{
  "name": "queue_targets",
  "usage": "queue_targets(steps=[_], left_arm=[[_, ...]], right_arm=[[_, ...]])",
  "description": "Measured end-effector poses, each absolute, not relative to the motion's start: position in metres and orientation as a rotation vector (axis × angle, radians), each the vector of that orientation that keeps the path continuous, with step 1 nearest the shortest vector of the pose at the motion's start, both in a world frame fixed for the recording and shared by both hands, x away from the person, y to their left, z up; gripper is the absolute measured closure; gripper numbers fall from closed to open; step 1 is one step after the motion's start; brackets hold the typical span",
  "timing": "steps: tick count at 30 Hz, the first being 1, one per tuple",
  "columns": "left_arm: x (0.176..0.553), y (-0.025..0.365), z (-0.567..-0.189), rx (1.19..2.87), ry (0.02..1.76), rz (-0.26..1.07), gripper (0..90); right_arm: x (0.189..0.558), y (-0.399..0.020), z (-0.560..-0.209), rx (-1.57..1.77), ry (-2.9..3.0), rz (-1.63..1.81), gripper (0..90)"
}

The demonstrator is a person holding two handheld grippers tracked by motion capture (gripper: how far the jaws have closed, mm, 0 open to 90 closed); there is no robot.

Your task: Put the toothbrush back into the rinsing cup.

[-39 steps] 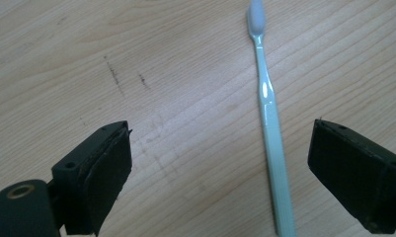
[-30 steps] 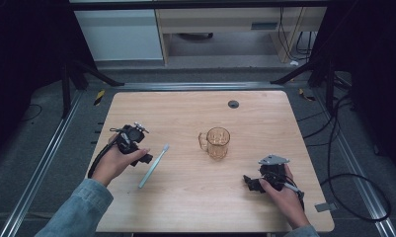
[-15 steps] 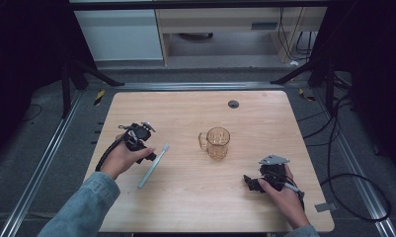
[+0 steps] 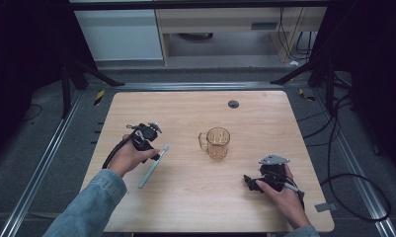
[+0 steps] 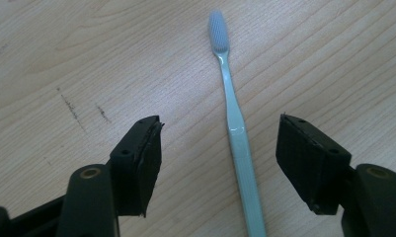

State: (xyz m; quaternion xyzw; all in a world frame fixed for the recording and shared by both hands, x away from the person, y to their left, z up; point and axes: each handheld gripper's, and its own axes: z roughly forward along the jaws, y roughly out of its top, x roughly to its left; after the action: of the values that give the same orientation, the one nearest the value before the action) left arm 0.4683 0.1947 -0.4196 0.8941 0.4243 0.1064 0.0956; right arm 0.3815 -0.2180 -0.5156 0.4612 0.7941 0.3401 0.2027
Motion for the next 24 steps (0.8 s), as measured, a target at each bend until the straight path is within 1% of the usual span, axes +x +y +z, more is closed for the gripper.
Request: queue_targets(steps=[10,24], left_arm=[[0.474,0.192,-0.427,2.682,1.279,0.28,39.4],[0.487,0.185,-0.44,2.711,1.323,0.21,49.8]], right_arm=[[0.382,-0.218,-0.516,1.294,2.21,0.946,0.7],[0.382,-0.218,-0.516,1.295,2.209,0.947,0.7]])
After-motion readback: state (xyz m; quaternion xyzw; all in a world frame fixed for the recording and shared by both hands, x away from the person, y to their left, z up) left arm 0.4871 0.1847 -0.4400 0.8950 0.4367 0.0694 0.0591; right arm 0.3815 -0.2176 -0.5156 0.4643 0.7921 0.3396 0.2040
